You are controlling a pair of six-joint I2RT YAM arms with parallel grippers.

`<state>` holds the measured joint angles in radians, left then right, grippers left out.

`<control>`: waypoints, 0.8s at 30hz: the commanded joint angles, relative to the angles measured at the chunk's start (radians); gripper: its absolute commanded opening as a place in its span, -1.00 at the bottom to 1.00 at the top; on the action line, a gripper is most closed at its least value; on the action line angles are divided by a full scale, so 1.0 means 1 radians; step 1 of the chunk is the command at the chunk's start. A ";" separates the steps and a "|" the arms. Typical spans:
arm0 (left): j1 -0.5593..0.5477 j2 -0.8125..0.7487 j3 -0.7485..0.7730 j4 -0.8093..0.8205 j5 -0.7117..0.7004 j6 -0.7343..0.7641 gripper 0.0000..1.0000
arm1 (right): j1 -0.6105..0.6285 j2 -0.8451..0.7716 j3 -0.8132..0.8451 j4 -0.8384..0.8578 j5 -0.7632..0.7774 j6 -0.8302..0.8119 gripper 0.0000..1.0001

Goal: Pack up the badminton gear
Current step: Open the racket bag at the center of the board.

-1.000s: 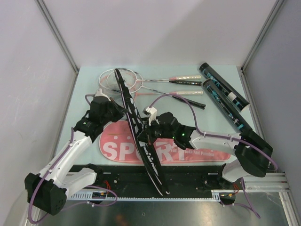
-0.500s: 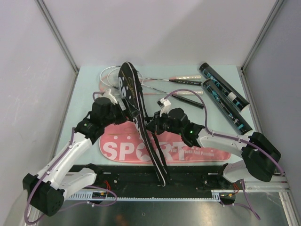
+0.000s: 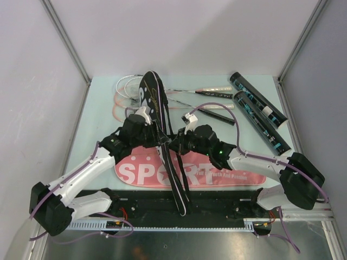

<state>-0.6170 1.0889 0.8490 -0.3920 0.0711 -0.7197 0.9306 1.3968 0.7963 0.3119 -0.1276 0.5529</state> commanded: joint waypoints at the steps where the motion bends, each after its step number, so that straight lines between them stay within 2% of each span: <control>1: -0.009 -0.037 0.018 -0.036 -0.117 0.035 0.10 | 0.014 -0.045 0.000 0.024 0.032 -0.024 -1.00; 3: -0.009 -0.015 0.031 -0.041 -0.122 0.048 0.10 | 0.020 -0.050 0.000 0.029 0.036 -0.028 -1.00; 6: -0.009 0.006 0.044 -0.053 -0.143 0.062 -0.18 | 0.030 -0.059 0.000 0.018 0.051 -0.034 -1.00; 9: -0.009 -0.013 0.035 -0.068 -0.159 0.071 -0.29 | 0.027 -0.055 0.000 -0.002 0.066 -0.041 -1.00; 10: -0.009 -0.039 0.027 -0.071 -0.162 0.072 -0.28 | 0.027 -0.053 0.000 -0.010 0.075 -0.041 -1.00; 12: -0.009 -0.067 0.004 -0.073 -0.160 0.077 -0.08 | 0.022 -0.050 0.000 -0.019 0.079 -0.044 -1.00; 14: -0.007 -0.080 -0.004 -0.074 -0.156 0.075 0.01 | 0.025 -0.045 0.000 -0.013 0.094 -0.048 -1.00; 17: -0.009 -0.072 -0.004 -0.074 -0.146 0.066 -0.05 | 0.025 -0.048 0.000 -0.013 0.097 -0.050 -1.00; 20: -0.007 -0.069 -0.011 -0.073 -0.146 0.066 -0.03 | 0.031 -0.055 0.001 -0.013 0.098 -0.053 -1.00; 23: -0.007 -0.054 -0.008 -0.073 -0.149 0.080 -0.20 | 0.043 -0.061 0.003 -0.019 0.111 -0.057 -1.00; 24: -0.007 -0.052 -0.010 -0.074 -0.148 0.089 -0.36 | 0.043 -0.061 0.003 -0.022 0.115 -0.059 -1.00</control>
<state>-0.6281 1.0290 0.8448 -0.4583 -0.0502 -0.6651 0.9627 1.3762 0.7963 0.2821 -0.0566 0.5186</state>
